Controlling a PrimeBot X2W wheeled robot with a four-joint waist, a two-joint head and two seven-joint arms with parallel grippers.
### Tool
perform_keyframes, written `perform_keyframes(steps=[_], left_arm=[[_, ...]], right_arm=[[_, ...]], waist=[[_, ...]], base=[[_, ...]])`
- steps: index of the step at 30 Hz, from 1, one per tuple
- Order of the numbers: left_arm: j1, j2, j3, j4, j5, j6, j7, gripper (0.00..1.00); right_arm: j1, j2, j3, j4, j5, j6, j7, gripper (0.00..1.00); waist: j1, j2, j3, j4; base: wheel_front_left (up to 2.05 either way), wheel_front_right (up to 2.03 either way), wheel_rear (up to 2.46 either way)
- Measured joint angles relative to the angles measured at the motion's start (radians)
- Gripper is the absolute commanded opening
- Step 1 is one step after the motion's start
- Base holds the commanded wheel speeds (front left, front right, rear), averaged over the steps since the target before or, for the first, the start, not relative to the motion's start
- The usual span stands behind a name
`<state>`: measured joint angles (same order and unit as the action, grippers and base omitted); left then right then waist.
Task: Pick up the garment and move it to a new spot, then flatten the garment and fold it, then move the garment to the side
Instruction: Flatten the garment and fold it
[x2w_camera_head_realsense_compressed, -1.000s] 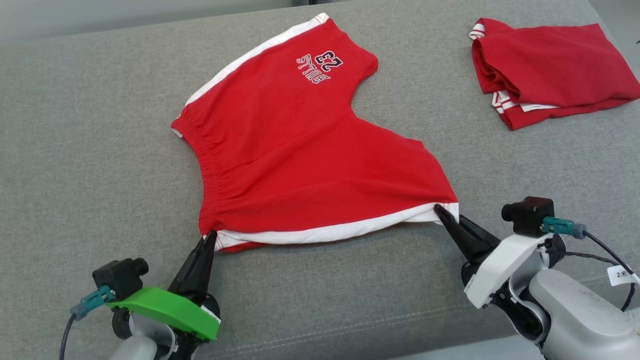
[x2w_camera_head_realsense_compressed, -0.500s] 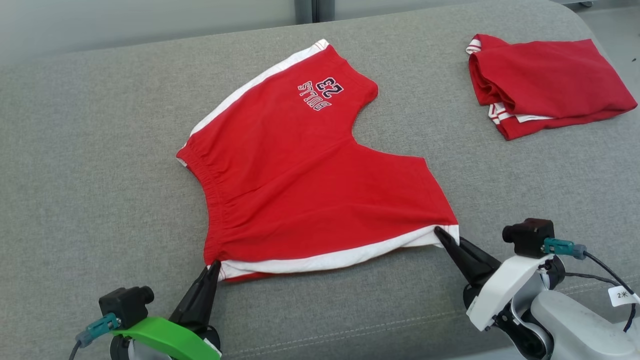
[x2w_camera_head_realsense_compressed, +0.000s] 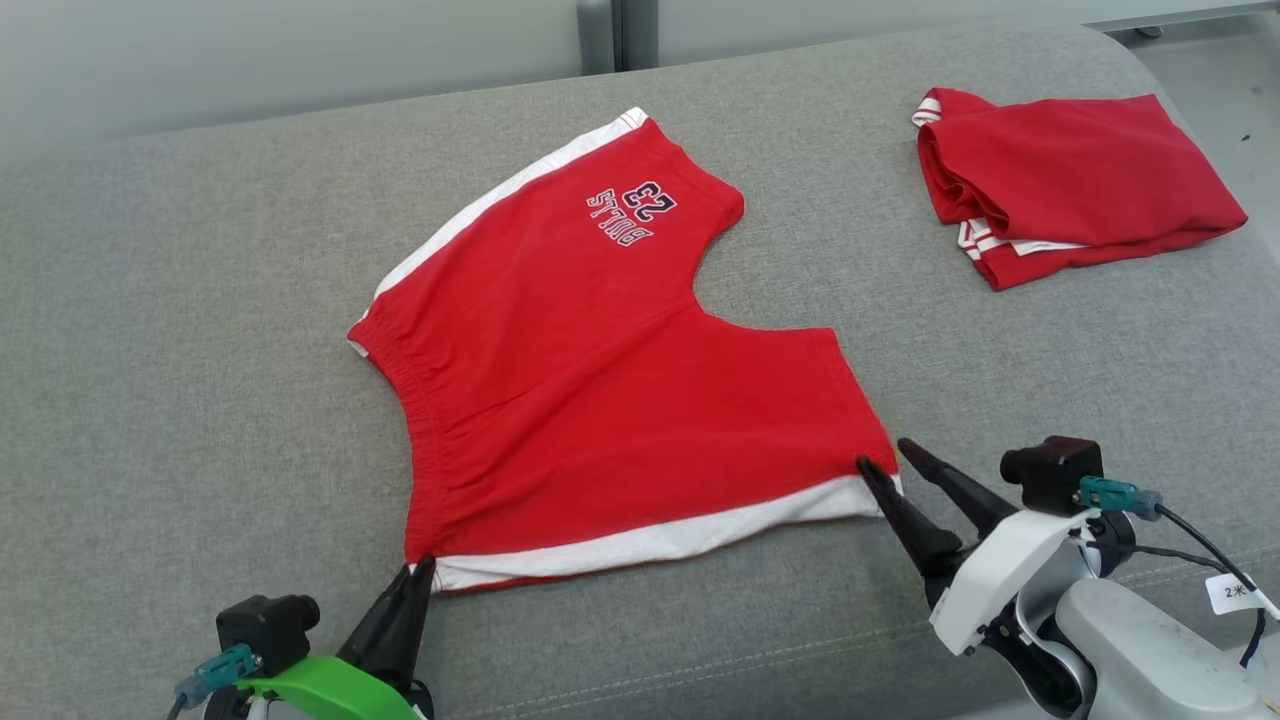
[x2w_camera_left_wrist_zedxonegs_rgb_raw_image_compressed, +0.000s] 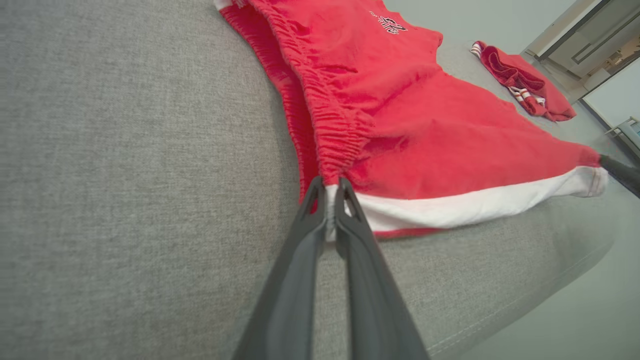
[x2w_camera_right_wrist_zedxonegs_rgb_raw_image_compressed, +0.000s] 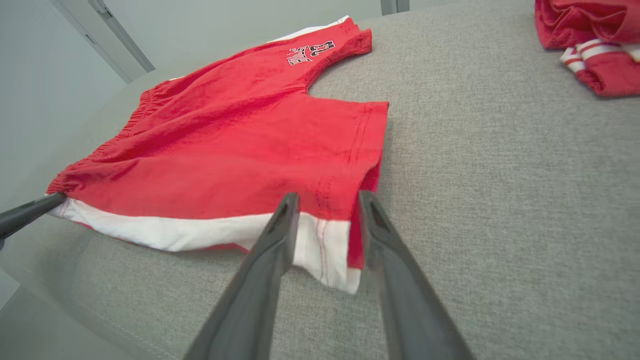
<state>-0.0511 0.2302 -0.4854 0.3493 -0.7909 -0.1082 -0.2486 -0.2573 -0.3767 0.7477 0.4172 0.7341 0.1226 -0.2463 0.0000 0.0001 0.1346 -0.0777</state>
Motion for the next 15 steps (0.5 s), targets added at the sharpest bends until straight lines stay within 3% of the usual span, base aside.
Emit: perform_keyframes(steps=[1,10,15], left_arm=[[0.0,0.001,-0.001,0.003,0.008,0.003,0.0,1.0],[0.024,-0.004,0.029,0.0,0.023,0.018,0.0,1.0],[0.024,0.004,0.122,-0.072,0.08,0.046,0.0,1.0]], right_arm=[[0.0,0.002,-0.004,0.0,-0.005,0.0,0.0,1.0],[0.045,0.003,-0.055,0.013,-0.035,-0.003,-0.001,1.0],[0.04,-0.005,-0.155,-0.027,-0.078,-0.045,-0.001,1.0]], waist=[[0.0,0.0,-0.001,-0.001],[0.0,0.0,-0.006,-0.005],[0.0,0.0,-0.008,-0.004]], base=[[0.0,0.0,0.0],[0.0,0.0,0.0],[0.0,0.0,0.0]])
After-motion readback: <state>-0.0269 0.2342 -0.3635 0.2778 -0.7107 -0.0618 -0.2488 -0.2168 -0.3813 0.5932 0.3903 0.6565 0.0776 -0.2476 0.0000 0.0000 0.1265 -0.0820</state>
